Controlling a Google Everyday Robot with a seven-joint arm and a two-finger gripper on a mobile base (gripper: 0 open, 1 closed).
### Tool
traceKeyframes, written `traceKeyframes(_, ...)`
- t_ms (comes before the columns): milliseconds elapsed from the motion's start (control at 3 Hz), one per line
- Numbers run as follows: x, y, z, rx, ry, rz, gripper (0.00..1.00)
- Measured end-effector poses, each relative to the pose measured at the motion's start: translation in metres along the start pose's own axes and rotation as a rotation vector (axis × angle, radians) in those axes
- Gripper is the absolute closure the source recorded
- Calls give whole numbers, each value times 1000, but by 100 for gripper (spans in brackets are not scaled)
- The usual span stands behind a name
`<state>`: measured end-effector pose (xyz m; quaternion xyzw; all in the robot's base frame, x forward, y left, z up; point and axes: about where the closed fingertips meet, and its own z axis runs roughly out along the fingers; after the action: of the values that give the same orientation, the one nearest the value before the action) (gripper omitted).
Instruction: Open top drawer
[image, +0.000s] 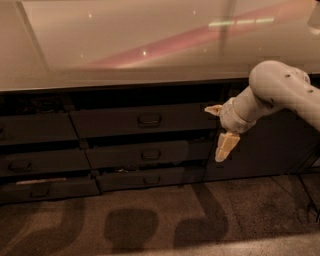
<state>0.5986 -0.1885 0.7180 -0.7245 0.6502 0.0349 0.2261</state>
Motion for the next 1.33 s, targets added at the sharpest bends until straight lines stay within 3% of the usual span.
traceKeyframes(333, 2, 6, -5, 125, -16, -32, 0)
traceKeyframes(667, 6, 0, -1, 134, -12, -23, 0)
traceKeyframes(1333, 44, -49, 9, 80, 50, 109, 0)
